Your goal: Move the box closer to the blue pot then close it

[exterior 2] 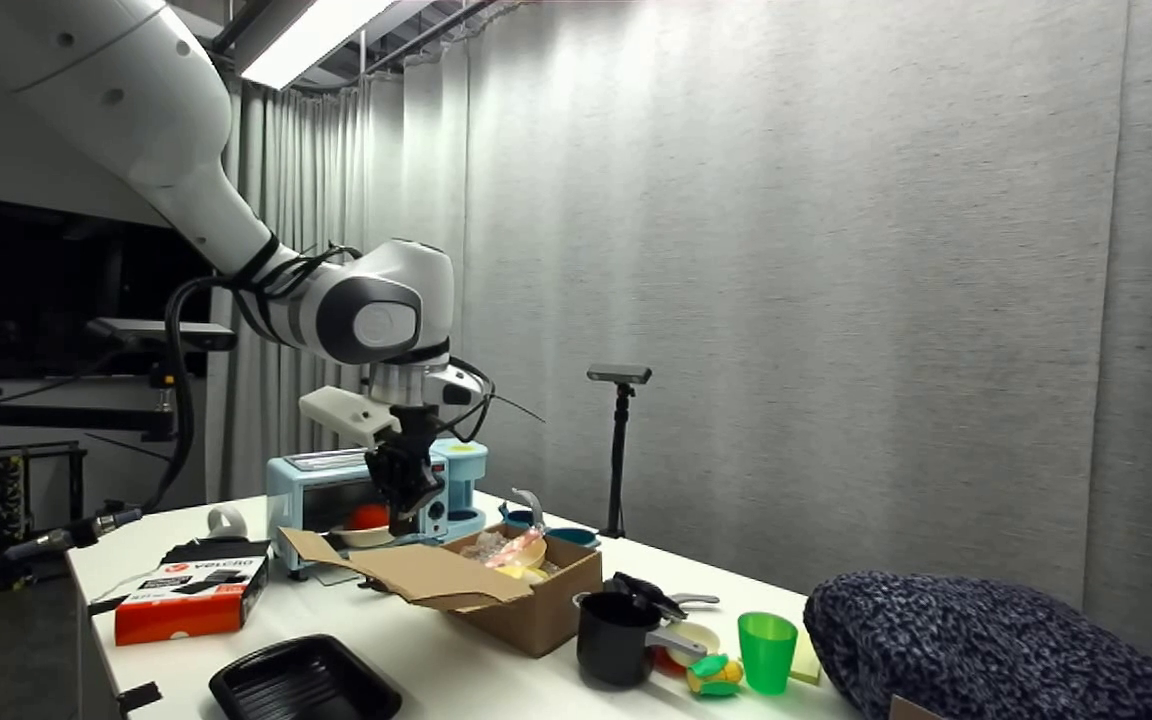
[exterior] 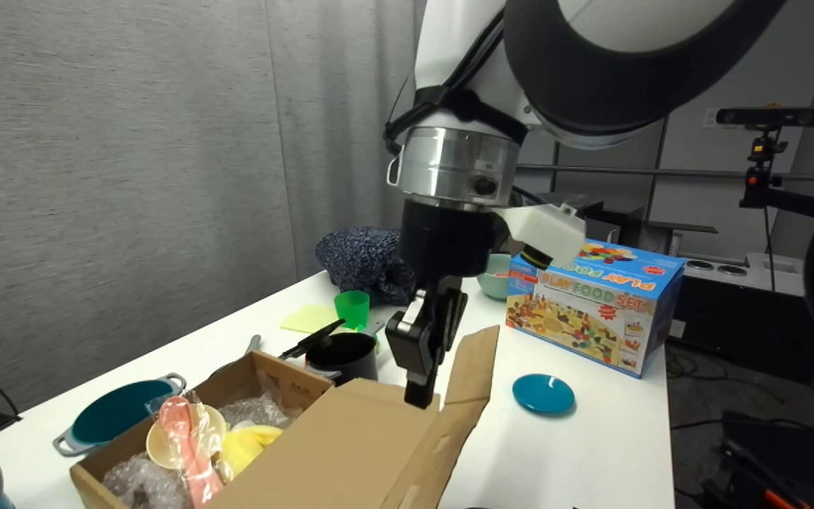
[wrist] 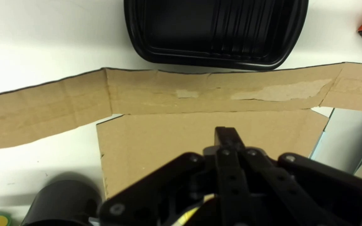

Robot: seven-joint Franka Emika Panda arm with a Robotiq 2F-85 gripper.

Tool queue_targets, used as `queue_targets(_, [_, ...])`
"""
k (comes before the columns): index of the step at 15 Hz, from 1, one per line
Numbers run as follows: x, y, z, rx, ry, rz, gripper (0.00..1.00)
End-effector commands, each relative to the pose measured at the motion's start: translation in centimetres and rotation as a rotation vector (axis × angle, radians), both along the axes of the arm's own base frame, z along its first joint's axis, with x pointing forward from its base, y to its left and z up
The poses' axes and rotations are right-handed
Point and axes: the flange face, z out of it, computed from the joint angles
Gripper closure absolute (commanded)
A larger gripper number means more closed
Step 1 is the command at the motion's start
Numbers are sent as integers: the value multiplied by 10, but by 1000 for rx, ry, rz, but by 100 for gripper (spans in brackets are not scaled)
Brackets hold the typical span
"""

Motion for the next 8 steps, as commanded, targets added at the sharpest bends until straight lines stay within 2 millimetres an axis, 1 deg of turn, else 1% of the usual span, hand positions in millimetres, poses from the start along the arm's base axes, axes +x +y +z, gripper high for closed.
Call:
queue_targets(1, [0, 0, 1, 0, 1, 0, 99])
queue_targets(3, [0, 0, 1, 0, 1, 0, 100])
queue_targets(4, [-3, 3, -2, -5, 5, -3, 100])
queue_targets(5, [-9, 6, -7, -17, 18, -4, 100])
queue_targets(8, [-39, 21, -26, -18, 86, 40, 100])
